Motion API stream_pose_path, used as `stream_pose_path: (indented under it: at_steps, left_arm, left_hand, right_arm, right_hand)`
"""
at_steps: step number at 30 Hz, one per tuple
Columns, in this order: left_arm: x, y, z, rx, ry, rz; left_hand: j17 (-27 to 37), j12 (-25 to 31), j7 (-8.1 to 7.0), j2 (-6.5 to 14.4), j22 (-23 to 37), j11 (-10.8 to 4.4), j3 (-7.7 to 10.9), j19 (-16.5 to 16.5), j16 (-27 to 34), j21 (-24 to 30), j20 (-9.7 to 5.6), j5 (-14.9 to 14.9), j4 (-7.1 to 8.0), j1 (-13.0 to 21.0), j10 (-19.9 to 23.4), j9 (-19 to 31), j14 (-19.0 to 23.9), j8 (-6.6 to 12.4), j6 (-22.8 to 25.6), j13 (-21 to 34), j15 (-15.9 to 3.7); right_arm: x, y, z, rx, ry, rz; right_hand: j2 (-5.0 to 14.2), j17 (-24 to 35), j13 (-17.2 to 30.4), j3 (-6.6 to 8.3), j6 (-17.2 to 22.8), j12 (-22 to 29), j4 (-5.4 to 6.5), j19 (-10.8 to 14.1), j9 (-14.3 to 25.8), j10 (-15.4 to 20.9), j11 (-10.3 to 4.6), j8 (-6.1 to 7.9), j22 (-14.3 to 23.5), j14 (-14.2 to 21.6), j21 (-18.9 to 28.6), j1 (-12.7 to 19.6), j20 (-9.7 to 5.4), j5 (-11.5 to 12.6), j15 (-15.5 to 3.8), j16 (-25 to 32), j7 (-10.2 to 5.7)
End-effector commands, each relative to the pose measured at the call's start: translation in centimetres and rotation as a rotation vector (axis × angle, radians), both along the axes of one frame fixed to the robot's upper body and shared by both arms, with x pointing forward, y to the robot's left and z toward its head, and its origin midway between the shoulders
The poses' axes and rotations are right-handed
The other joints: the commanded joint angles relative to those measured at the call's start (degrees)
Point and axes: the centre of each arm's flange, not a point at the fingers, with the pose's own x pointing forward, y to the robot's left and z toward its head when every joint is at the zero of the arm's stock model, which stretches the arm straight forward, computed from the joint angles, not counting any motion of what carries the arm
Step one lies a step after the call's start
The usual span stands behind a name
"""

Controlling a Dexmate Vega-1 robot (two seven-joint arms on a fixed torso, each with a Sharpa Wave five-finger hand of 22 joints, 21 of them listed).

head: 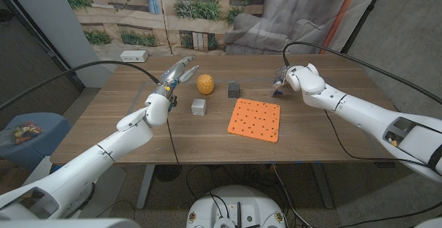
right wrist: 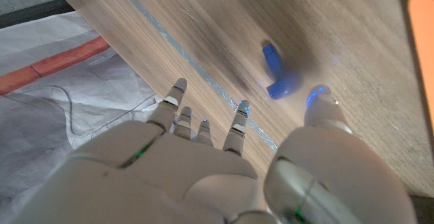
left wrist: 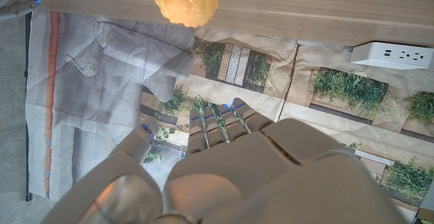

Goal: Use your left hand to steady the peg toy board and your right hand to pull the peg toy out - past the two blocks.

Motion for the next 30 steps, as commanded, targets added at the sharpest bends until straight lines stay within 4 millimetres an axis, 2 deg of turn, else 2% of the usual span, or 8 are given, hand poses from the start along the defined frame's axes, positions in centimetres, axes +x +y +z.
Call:
stream_pose_path:
  at_steps: [1, 6, 9, 15, 25, 30]
  left_arm:
    - [1.0, 0.6, -0.2, -0.043, 0.028, -0.017]
    - [1.5, 0.8, -0.3, -0.103, 0.045, -0.046]
    - [1.7, 1.1, -0.4, -0.119, 0.049, -0.057]
    - [2.1, 1.5, -0.8, -0.174, 0.053, -0.071]
    - [2.8, 2.0, -1.1, -0.264, 0.071, -0.131]
    - [3.0, 2.3, -1.4, -0.296, 0.072, -0.142]
  left_hand:
    - [0.21, -0.19, 0.12, 4.45, 0.09, 0.04, 0.03, 0.5, -0.13, -0.31, -6.3, -0.16, -0.51, 0.54, 0.48, -0.06, 0.45, -0.13, 0.49, -0.06, -2.35]
    - [0.2, -0.21, 0.21, 4.41, 0.09, -0.02, -0.03, 0.45, -0.16, -0.35, -6.31, -0.18, -0.64, 0.58, 0.47, -0.06, 0.4, -0.17, 0.41, -0.06, -2.32]
    - [0.2, -0.21, 0.24, 4.43, 0.09, -0.02, -0.06, 0.44, -0.16, -0.37, -6.31, -0.18, -0.68, 0.61, 0.48, -0.06, 0.39, -0.2, 0.36, -0.06, -2.28]
    - [0.23, -0.25, 0.32, 4.39, 0.09, -0.01, -0.16, 0.44, -0.17, -0.39, -6.32, -0.2, -0.72, 0.58, 0.4, -0.07, 0.3, -0.28, 0.16, -0.06, -2.21]
    - [0.26, -0.47, 0.46, 4.22, 0.09, 0.15, -0.35, 0.41, -0.3, -0.43, -6.19, -0.23, -0.78, 0.47, -0.19, -0.07, -0.12, -0.46, -0.43, -0.06, -1.94]
    - [0.25, -0.34, 0.6, 4.19, 0.09, 0.04, -0.37, 0.33, -0.23, -0.47, -6.55, -0.21, -0.83, 0.44, 0.11, -0.07, 0.03, -0.21, 0.14, -0.06, -1.83]
  right_arm:
    - [0.0, -0.4, 1.0, 0.05, 0.055, 0.019]
    - [-0.2, -0.8, 1.2, 0.086, 0.059, 0.048]
    - [-0.3, -1.1, 1.3, 0.106, 0.05, 0.066]
    - [-0.8, -1.9, 1.6, 0.176, 0.03, 0.092]
    - [-1.4, -3.0, 1.8, 0.304, 0.008, 0.143]
    - [-1.6, -3.6, 1.6, 0.395, -0.008, 0.162]
  right_hand:
    - [0.26, 0.15, 0.26, -0.74, -3.35, 0.18, 0.26, -2.01, 0.11, -2.54, 1.22, -1.6, 0.22, -2.22, -0.11, -2.09, 0.69, -0.13, 1.09, -0.48, 0.98]
    - [0.08, 0.2, 0.3, -1.4, -6.46, 0.3, 0.69, -3.54, 0.31, -4.36, 2.02, -3.04, 0.2, -3.84, -0.06, -4.13, 1.14, -0.06, 1.88, -0.6, 1.93]
    - [-0.18, 0.21, 0.33, -1.98, -8.35, 0.43, 1.0, -5.3, 0.48, -5.39, 2.55, -3.94, 0.2, -4.88, -0.24, -5.71, 1.53, 0.05, 2.56, -0.64, 2.53]
    - [-0.21, 0.16, 0.32, -2.38, -11.78, 0.87, 1.13, -5.91, 0.36, -5.69, 2.78, -5.69, 0.2, -5.28, 0.04, -7.07, 1.45, 0.15, 2.6, -0.39, 3.78]
    - [0.16, 0.13, 0.29, -2.49, -12.89, 1.44, 1.26, -6.65, 0.11, -4.72, 2.32, -6.45, 0.2, -5.38, 0.03, -7.89, 0.99, 0.14, 2.14, -0.2, 3.86]
    - [0.82, 0.08, 0.23, -2.38, -11.99, 2.09, 1.35, -6.64, -0.16, -3.13, 1.38, -6.36, 0.19, -4.86, 0.23, -8.37, 1.13, 0.08, 1.45, 0.17, 3.72]
